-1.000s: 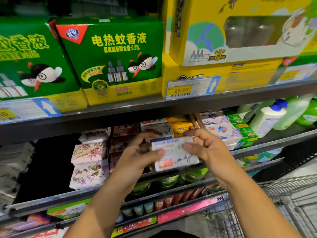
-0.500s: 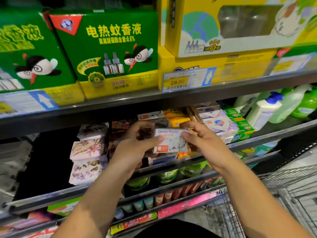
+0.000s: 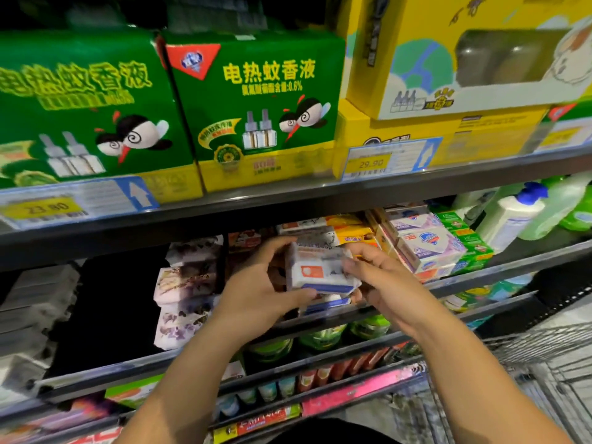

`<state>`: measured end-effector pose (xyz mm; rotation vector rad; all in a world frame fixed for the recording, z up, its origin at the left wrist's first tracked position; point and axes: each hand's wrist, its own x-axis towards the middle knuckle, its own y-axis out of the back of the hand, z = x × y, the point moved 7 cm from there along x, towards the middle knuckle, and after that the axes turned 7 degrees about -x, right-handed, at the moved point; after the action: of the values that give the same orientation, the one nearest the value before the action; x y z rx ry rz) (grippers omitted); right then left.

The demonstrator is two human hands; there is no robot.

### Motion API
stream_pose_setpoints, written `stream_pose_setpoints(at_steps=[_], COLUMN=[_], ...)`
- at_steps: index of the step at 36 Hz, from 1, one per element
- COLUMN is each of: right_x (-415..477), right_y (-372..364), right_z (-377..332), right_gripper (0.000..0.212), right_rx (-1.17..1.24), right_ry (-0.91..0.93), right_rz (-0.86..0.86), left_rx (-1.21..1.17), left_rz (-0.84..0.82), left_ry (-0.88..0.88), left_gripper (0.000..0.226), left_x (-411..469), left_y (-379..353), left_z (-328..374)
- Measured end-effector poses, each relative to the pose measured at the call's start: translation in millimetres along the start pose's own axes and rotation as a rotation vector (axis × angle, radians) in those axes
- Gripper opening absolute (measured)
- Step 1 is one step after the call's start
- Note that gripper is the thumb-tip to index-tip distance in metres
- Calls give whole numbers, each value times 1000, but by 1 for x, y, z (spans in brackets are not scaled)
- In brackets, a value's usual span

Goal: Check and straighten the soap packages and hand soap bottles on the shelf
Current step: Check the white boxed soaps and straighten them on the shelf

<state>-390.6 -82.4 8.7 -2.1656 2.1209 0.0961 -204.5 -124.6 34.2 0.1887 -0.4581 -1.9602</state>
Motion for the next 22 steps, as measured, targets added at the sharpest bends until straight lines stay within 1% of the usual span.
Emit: stream_pose_setpoints(at_steps=[1, 2, 4, 6, 8, 10, 11, 13, 14, 15, 16, 18, 21, 22], right_x=[0, 0, 0, 0, 0, -4, -8, -16, -21, -28, -33, -47, -70, -77], right_y=[1, 2, 6, 9, 15, 21, 23, 28, 30, 33, 38, 52, 69, 74], right_z=[-1, -2, -5, -9, -14, -15, -12, -11, -10, -7, -2, 10, 22, 25], right_gripper=[36, 53, 72, 80, 79, 75, 72, 71, 70, 68, 68, 71, 71, 71], right_rx=[-30, -94, -275, -529, -732, -774, -769, -785, -802, -803, -769, -685, -666, -666], right_ry=[-1, 1, 18, 40, 88, 109, 121, 154, 164, 160, 136, 87, 43, 33], right_rz=[-32, -52, -53, -1, 96, 178, 203, 277, 310, 339, 368, 429, 496, 520], left_rx=[45, 87, 125, 131, 117, 152, 287, 703, 839, 922, 958, 971, 956, 959], left_rz=[-20, -51, -99, -143, -214, -292, -307, -283, -284, -299, -309, -323, -284, -294], left_ry=[19, 31, 48, 71, 82, 63, 25, -73, -76, -62, -45, -12, -12, -17], left_gripper=[72, 69, 66, 67, 69, 73, 77, 89, 98, 106, 111, 112, 100, 97], left_x=[0, 1, 4, 8, 15, 24, 28, 31, 29, 26, 22, 17, 18, 18], left_y=[2, 3, 1, -5, -14, -26, -30, -35, -36, -38, -39, -39, -36, -36], left_z=[-2, -2, -4, -7, -10, -12, -14, -20, -26, -35, -42, -55, -55, -53])
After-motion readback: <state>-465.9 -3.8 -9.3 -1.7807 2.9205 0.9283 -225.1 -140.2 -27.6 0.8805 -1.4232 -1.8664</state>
